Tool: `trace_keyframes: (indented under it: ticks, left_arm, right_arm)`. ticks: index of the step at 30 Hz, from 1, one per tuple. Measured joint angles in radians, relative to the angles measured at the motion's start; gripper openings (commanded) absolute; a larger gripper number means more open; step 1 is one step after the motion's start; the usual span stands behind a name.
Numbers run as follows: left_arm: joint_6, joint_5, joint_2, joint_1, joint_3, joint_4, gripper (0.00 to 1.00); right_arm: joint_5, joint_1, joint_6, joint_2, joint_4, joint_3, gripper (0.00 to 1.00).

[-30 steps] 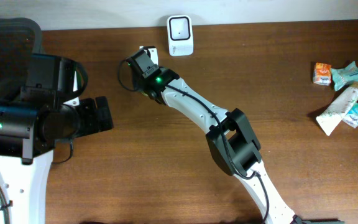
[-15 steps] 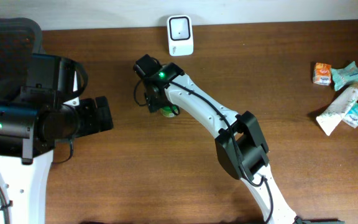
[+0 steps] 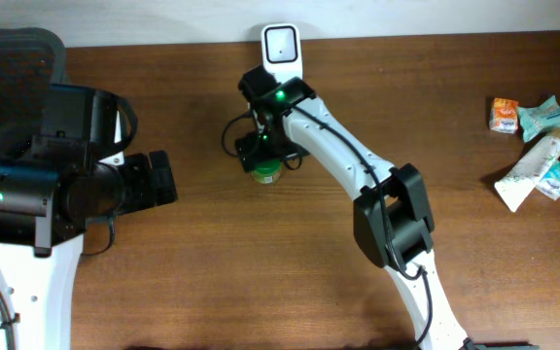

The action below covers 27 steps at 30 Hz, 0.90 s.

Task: Scan the item barcode
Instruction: 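Lift the green-lidded jar with the right gripper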

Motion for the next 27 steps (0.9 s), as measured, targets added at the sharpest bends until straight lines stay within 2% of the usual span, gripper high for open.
trace_keyframes:
  ticks: [2,3,5,9,13,20,24,27]
  left_arm:
    - [0.000,0.000,0.000,0.000,0.000,0.000,0.99]
    - [0.000,0.000,0.000,0.000,0.000,0.000,0.99]
    - [0.000,0.000,0.000,0.000,0.000,0.000,0.99]
    - [0.000,0.000,0.000,0.000,0.000,0.000,0.99]
    - [0.000,0.000,0.000,0.000,0.000,0.000,0.99]
    - [0.000,0.000,0.000,0.000,0.000,0.000,0.99]
    - [0.000,0.000,0.000,0.000,0.000,0.000,0.99]
    - [0.000,0.000,0.000,0.000,0.000,0.000,0.99]
  right_arm:
    - [-0.028,-0.017,0.003,0.000,-0.008,0.000,0.88]
    - [-0.043,-0.019,0.003,0.000,-0.006,0.000,0.86]
    - [-0.059,-0.014,0.011,0.000,0.003,0.000,0.86]
    - [0.010,0.000,0.168,0.000,0.008,0.000,0.87]
    - [0.072,0.006,0.259,0.001,0.008,0.000,0.86]
    - [0.108,0.025,0.332,0.013,0.020,0.001,0.86]
    - [0.137,0.041,0.376,0.016,0.039,0.001,0.80]
    - [0.150,0.041,0.425,0.027,0.032,0.001,0.79]
